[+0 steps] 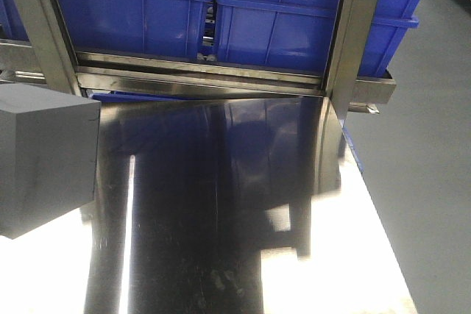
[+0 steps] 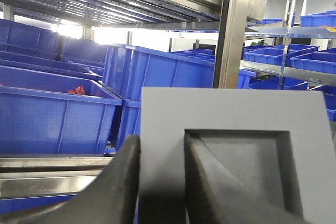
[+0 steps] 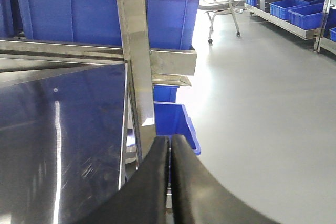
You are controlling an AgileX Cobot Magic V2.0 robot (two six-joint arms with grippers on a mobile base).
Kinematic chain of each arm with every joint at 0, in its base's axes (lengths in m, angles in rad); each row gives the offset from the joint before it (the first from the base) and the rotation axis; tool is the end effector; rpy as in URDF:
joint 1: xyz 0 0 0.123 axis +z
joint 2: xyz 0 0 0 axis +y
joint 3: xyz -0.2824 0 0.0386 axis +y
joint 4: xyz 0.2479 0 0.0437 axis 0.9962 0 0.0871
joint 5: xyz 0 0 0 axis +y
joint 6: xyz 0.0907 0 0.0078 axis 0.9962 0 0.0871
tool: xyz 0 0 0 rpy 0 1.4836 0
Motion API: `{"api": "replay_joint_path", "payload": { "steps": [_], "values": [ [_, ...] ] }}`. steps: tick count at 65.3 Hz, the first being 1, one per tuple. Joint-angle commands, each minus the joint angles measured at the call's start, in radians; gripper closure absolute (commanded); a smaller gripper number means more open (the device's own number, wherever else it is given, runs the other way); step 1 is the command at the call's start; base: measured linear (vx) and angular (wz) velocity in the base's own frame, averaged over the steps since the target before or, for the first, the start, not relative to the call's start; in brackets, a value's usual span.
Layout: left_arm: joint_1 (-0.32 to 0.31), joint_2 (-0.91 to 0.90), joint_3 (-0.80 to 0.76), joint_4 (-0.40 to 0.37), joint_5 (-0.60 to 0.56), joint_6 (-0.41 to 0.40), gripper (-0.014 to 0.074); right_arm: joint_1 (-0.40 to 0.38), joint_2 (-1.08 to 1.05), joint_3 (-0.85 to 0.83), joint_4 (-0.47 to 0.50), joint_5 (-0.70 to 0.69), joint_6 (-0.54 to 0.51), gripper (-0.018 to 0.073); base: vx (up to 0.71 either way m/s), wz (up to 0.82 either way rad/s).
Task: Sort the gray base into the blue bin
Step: 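Raise the held gray block up beside the robot with the left arm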
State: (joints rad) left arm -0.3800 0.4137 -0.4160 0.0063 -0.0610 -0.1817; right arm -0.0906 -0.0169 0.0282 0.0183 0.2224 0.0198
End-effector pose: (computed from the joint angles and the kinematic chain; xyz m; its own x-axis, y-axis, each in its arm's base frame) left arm 0.0880 -0.0352 0.3297 0.0723 -0.2168 -0.9735 0.3899 0.9046 -0.1725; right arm 0.0552 -0.0046 0.1843 -0.1420 0.0507 -0.9886 0.0919 0.9950 0.0378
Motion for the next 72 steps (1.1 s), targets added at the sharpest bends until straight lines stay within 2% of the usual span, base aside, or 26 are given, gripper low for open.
{"api": "replay_joint_path", "payload": {
  "steps": [1, 72],
  "values": [
    [-0.005, 0.001, -0.03, -0.006, -0.105, -0.006, 0.0603, 0.0, -0.002, 0.002, -0.007, -0.075, -0.008, 0.0564, 0.0, 0.0],
    [-0.005, 0.001, -0.03, -0.006, -0.105, -0.006, 0.0603, 0.0, -0.002, 0.002, -0.007, -0.075, -0.008, 0.0564, 0.0, 0.0]
  ]
}}
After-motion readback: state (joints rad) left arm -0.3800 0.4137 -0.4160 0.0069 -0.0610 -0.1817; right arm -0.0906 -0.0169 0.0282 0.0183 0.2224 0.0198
